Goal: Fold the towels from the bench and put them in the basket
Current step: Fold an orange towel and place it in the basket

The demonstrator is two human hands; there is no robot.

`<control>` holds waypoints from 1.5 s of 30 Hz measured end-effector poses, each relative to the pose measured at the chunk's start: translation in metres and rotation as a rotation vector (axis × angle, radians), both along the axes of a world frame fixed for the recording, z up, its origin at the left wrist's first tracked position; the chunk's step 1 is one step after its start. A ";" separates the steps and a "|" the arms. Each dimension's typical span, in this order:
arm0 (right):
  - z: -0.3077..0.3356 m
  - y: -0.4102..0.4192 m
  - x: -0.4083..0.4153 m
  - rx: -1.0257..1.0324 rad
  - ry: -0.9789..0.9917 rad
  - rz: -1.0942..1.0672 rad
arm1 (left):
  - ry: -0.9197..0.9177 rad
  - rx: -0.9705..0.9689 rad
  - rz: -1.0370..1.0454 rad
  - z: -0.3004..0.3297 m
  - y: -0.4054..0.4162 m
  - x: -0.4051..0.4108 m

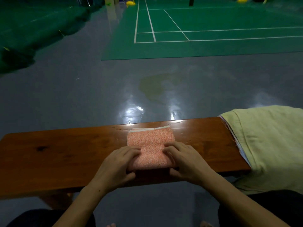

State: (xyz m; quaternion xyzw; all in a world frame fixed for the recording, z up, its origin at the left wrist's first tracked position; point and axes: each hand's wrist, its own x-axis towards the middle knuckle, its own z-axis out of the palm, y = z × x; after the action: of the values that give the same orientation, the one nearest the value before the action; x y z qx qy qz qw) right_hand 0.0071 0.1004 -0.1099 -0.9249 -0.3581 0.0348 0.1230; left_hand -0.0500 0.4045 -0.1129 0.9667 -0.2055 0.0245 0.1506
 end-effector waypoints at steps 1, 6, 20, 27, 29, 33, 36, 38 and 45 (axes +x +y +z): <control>0.001 0.001 0.002 0.006 0.003 -0.012 | 0.006 -0.015 0.016 0.000 0.000 0.002; 0.004 0.002 0.011 0.198 0.113 -0.152 | 0.016 -0.214 0.146 0.009 0.004 0.009; 0.006 -0.001 0.016 0.420 0.237 -0.371 | 0.113 -0.521 0.353 0.010 -0.001 0.014; 0.001 0.010 0.016 0.331 0.232 -0.530 | 0.096 -0.366 0.540 0.004 -0.008 0.017; 0.001 0.012 0.015 0.275 0.151 -0.547 | 0.100 -0.343 0.568 0.005 -0.007 0.017; 0.010 0.015 0.008 0.166 -0.146 -0.477 | -0.161 -0.175 0.552 0.009 -0.010 0.012; 0.014 0.030 -0.008 0.088 -0.378 -0.278 | -0.375 -0.032 0.309 0.006 -0.028 0.008; 0.002 0.047 -0.027 0.055 -0.355 -0.104 | -0.345 0.012 0.198 -0.007 -0.042 0.005; -0.019 0.045 -0.024 -0.070 -0.144 -0.085 | -0.007 0.082 0.353 -0.029 -0.043 0.008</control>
State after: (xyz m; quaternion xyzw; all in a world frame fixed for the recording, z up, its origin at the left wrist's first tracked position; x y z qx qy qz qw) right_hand -0.0168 0.1453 -0.1288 -0.9431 -0.3249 -0.0244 0.0660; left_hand -0.0416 0.3614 -0.1417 0.9930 -0.0342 0.0457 0.1037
